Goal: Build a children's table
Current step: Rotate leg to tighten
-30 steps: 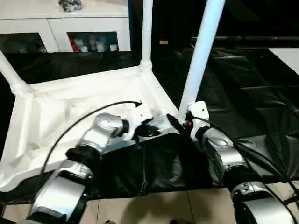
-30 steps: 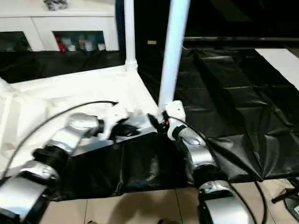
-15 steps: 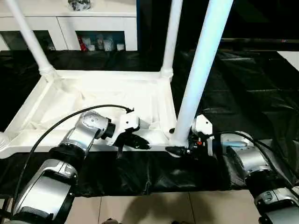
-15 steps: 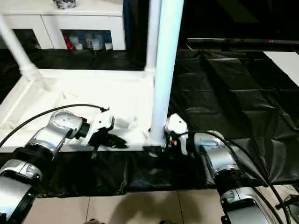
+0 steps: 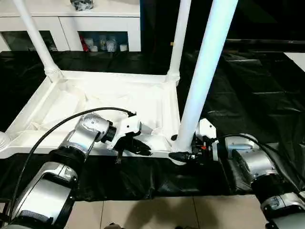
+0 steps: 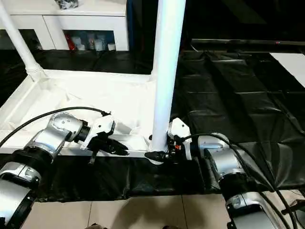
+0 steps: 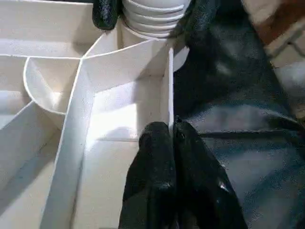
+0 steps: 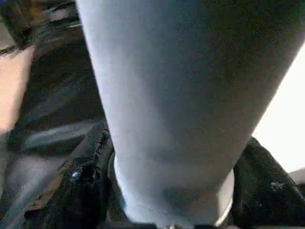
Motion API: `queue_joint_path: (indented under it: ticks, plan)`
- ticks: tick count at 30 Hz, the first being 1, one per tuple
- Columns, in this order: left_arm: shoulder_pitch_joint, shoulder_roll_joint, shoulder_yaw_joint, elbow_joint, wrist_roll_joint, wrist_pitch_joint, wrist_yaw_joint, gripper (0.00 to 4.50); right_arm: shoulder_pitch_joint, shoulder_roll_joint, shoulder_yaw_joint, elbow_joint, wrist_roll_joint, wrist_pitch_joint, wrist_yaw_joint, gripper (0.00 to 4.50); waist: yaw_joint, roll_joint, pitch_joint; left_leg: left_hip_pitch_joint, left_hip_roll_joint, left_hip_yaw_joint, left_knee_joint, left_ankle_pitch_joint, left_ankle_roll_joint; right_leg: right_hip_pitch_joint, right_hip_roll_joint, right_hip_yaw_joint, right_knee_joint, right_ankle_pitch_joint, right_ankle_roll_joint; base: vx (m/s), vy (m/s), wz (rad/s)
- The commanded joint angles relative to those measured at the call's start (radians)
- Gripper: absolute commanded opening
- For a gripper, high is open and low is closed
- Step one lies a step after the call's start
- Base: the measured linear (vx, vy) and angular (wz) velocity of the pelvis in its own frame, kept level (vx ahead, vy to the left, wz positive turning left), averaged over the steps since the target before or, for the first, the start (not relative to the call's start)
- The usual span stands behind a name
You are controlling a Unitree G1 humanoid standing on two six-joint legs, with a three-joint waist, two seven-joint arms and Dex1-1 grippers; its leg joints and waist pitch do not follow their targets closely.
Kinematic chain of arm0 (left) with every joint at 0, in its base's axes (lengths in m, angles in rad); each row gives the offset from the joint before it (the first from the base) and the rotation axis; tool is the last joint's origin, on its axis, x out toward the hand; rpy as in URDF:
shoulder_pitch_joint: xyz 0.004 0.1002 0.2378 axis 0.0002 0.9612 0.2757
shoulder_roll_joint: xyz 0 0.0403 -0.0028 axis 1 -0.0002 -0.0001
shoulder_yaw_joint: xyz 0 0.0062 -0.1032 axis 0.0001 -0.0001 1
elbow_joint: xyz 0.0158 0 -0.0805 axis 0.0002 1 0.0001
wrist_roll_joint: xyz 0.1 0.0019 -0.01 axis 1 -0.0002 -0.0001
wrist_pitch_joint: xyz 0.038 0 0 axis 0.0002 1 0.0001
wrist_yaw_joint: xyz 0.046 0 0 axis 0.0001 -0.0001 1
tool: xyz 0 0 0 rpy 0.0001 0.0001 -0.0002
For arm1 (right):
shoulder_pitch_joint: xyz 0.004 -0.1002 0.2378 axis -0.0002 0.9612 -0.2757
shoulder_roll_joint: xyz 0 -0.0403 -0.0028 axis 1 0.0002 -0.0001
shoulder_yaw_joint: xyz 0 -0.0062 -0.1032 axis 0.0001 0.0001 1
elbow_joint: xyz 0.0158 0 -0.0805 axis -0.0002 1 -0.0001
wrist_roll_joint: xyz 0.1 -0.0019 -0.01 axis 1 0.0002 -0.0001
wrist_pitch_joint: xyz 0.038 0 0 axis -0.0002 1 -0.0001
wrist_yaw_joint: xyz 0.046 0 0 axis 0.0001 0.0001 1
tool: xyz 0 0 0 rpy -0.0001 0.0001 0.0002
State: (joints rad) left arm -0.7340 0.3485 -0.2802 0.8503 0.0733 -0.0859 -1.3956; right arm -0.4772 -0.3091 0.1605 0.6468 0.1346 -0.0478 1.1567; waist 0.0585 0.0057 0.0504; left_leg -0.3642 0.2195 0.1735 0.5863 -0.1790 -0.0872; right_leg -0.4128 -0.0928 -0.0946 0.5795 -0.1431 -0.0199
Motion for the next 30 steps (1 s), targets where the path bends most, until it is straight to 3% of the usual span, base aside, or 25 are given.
queue_joint_path:
  ticks: [1,4,6,13,14,15,18,20,23,27,30]
  plan:
    - [-0.014,-0.055,-0.005,-0.019,0.007,0.032,0.089,0.00,-0.018,0.048,-0.022,0.077,-0.025,0.018,-0.172,2.77,-0.003,-0.004,-0.065,0.007,0.012,0.006,-0.073,-0.268,0.044,0.056,-0.047,0.040,-0.067,-0.360,-0.199,0.000,0.000,0.00]
    - [-0.013,-0.104,0.013,-0.033,0.015,0.091,0.211,0.00,-0.054,0.099,-0.086,0.166,-0.033,0.019,-0.412,2.76,-0.023,-0.005,-0.055,0.016,0.004,0.000,-0.075,-0.332,0.006,0.048,-0.048,0.033,-0.086,-0.519,-0.149,0.000,0.000,0.00]
    - [-0.008,-0.150,0.015,-0.043,0.027,0.122,0.293,0.00,-0.064,0.139,-0.093,0.203,-0.050,0.022,-0.539,2.76,-0.034,-0.006,-0.055,0.018,0.000,-0.002,-0.073,-0.356,0.011,0.046,-0.047,0.029,-0.097,-0.570,-0.123,0.000,0.000,0.00]
    - [0.006,-0.245,-0.007,-0.067,0.046,0.141,0.396,0.00,-0.101,0.234,-0.100,0.263,-0.106,0.007,-0.808,2.75,-0.047,-0.007,-0.060,0.014,-0.002,-0.001,-0.074,-0.349,0.032,0.043,-0.043,0.031,-0.097,-0.527,-0.125,0.000,0.000,0.00]
    - [0.005,-0.247,-0.010,-0.068,0.049,0.140,0.403,0.00,-0.106,0.243,-0.110,0.271,-0.099,0.001,-0.810,2.75,-0.049,-0.005,-0.060,0.015,-0.002,-0.001,-0.073,-0.354,0.033,0.042,-0.043,0.030,-0.097,-0.526,-0.125,0.000,0.000,0.00]
    - [0.004,-0.249,-0.012,-0.068,0.049,0.138,0.406,0.00,-0.111,0.250,-0.121,0.276,-0.090,-0.005,-0.813,3.45,-0.053,-0.006,-0.059,0.013,-0.003,-0.001,-0.074,-0.364,0.036,0.043,-0.043,0.029,-0.098,-0.534,-0.123,0.000,0.000,0.00]
    - [0.000,-0.240,-0.009,-0.068,0.054,0.118,0.407,0.00,-0.129,0.265,-0.160,0.293,-0.048,-0.025,-0.791,3.47,-0.055,-0.002,-0.059,0.014,-0.001,-0.002,-0.075,-0.380,0.040,0.041,-0.043,0.030,-0.100,-0.529,-0.127,0.000,0.000,0.00]
    - [0.001,-0.232,-0.010,-0.071,0.053,0.102,0.401,0.00,-0.131,0.262,-0.159,0.294,-0.044,-0.033,-0.783,3.73,-0.052,-0.001,-0.060,0.018,0.002,-0.002,-0.074,-0.378,0.041,0.039,-0.043,0.032,-0.097,-0.502,-0.142,0.000,0.000,0.00]
    - [0.008,-0.196,-0.009,-0.077,0.034,0.059,0.336,0.00,-0.115,0.227,-0.123,0.261,-0.052,-0.065,-0.675,3.85,-0.048,-0.001,-0.066,0.007,0.005,-0.001,-0.076,-0.339,0.049,0.050,-0.044,0.037,-0.083,-0.400,-0.172,0.000,0.000,0.00]
    - [0.007,-0.142,-0.009,-0.065,0.023,0.016,0.243,0.00,-0.067,0.154,-0.070,0.186,-0.048,-0.076,-0.437,3.85,-0.042,-0.003,-0.077,-0.004,0.005,0.005,-0.066,-0.225,0.097,0.064,-0.043,0.042,-0.057,-0.200,-0.233,0.000,0.000,0.00]
    - [0.006,-0.114,-0.006,-0.057,0.012,0.006,0.191,0.00,-0.042,0.108,-0.044,0.142,-0.034,-0.073,-0.302,3.85,-0.032,-0.001,-0.072,-0.002,0.008,0.008,-0.066,-0.207,0.115,0.064,-0.043,0.040,-0.056,-0.185,-0.252,0.000,0.000,0.00]
